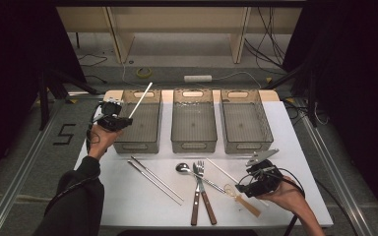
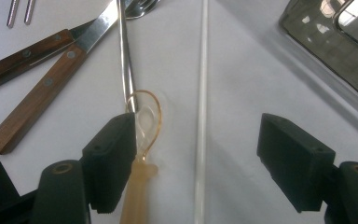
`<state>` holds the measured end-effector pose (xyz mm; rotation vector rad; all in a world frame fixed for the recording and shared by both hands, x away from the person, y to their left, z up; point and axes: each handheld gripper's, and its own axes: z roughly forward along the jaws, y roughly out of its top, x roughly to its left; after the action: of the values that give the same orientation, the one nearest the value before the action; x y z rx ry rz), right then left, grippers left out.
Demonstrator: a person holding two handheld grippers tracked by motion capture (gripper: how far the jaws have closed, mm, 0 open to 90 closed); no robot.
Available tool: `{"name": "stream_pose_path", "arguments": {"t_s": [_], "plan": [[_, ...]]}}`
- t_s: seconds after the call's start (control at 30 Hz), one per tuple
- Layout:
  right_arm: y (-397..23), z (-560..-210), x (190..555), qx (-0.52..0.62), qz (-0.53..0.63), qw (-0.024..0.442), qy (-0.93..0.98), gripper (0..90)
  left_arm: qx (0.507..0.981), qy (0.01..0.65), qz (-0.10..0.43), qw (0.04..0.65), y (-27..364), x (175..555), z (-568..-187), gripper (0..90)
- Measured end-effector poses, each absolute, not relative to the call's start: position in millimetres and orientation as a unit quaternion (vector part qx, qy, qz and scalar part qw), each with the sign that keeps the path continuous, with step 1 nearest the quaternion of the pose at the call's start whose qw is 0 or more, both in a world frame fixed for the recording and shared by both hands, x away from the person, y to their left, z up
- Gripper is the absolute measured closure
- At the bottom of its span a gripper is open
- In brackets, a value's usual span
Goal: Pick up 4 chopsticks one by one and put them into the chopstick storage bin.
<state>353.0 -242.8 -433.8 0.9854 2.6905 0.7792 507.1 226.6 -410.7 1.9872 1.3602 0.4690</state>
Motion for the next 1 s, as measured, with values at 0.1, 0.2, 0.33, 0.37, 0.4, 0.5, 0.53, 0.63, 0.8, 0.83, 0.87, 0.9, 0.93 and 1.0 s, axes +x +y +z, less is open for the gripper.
{"name": "stream_pose_path", "arguments": {"t_s": [0.1,0.2,0.33,0.37,0.4,0.5,0.53,0.63,0.8,0.83,0.87,0.9,0.93,1.0], "plan": [[-241.8,-433.9,352.8,0.331,0.26,0.085,0.903,29.3,0.763,0.525,0.18,0.332,226.4,508.7,-413.6,84.7],[-241.2,-433.8,352.8,0.329,0.261,0.084,0.903,29.3,0.764,0.528,0.181,0.325,225.8,511.3,-417.2,84.6],[-241.8,-433.3,353.0,0.33,0.26,0.085,0.903,29.4,0.764,0.531,0.179,0.32,225.4,513.8,-420.4,84.4],[-242.0,-433.3,353.1,0.331,0.261,0.084,0.903,29.3,0.762,0.534,0.179,0.32,224.6,514.4,-421.8,84.3],[-241.9,-433.2,353.1,0.332,0.26,0.083,0.903,29.4,0.761,0.536,0.179,0.317,224.1,515.2,-423.1,84.0],[-241.6,-433.3,353.2,0.33,0.261,0.083,0.903,29.4,0.758,0.539,0.183,0.319,223.5,515.5,-424.1,82.7],[-241.5,-433.2,353.1,0.33,0.261,0.083,0.904,29.3,0.759,0.537,0.185,0.32,223.7,514.8,-423.3,81.1],[-242.0,-432.9,353.5,0.329,0.261,0.082,0.904,29.4,0.748,0.541,0.194,0.332,223.4,513.2,-418.9,64.3],[-242.1,-432.5,354.0,0.329,0.261,0.082,0.904,29.4,0.741,0.537,0.195,0.353,223.2,503.5,-407.0,51.8],[-241.9,-432.4,354.2,0.33,0.26,0.082,0.904,29.5,0.741,0.536,0.191,0.358,223.0,501.2,-405.5,48.4],[-241.9,-432.3,354.5,0.331,0.259,0.082,0.904,29.6,0.742,0.533,0.183,0.363,221.4,496.9,-403.3,46.0],[-241.9,-432.1,355.2,0.33,0.256,0.083,0.905,29.9,0.743,0.53,0.179,0.366,220.4,493.5,-401.8,42.5],[-241.7,-431.9,355.4,0.333,0.254,0.083,0.904,29.9,0.742,0.525,0.175,0.378,218.0,487.0,-399.7,40.0],[-241.4,-431.7,356.4,0.331,0.248,0.083,0.907,31.2,0.747,0.512,0.165,0.391,213.9,475.8,-396.9,35.3]]}}
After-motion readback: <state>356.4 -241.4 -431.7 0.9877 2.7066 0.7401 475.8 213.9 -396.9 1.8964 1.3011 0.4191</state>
